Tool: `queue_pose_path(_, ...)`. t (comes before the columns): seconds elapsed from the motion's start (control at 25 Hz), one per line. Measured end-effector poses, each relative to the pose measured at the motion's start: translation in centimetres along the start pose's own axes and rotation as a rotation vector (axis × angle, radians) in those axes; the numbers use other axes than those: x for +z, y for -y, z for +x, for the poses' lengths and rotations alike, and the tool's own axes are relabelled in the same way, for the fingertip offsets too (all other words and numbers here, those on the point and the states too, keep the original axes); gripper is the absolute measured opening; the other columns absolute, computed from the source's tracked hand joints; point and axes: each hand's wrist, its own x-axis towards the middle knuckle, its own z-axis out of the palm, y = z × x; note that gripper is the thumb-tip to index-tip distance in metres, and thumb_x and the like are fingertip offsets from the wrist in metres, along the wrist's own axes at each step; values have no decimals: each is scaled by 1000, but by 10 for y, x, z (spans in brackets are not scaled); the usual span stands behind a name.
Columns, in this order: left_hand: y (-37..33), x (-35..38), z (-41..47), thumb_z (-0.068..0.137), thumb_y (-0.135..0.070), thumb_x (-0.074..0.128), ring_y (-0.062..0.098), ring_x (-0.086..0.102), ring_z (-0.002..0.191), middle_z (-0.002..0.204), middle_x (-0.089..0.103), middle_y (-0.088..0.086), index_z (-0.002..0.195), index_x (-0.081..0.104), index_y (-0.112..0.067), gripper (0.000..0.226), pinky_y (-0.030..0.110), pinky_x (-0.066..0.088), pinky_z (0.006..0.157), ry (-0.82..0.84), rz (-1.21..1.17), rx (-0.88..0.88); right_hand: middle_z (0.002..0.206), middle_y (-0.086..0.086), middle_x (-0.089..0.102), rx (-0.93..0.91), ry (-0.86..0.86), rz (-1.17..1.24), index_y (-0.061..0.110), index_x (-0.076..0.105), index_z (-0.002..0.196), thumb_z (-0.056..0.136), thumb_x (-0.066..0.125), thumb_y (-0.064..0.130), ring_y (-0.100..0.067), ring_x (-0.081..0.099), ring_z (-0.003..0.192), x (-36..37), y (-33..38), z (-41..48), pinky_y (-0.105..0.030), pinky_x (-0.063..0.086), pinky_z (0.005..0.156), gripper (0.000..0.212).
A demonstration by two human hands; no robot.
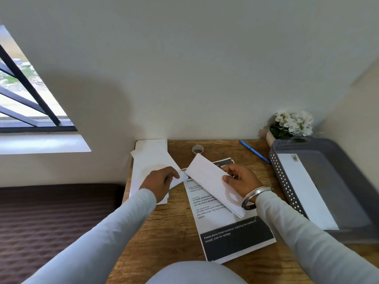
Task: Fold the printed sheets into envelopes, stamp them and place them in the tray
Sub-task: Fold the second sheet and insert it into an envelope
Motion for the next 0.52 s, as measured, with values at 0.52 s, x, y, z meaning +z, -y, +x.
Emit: queue_pose_path(0.52, -10, 19, -4, 101, -26, 52, 21, 54, 123, 142, 52, -10, 132, 44, -42, 36, 33, 40, 109, 66, 267, 17, 103, 8, 68, 27, 12, 8, 25, 70, 106, 91, 68, 14, -11, 63, 95, -2, -13, -3, -34, 52, 88, 18)
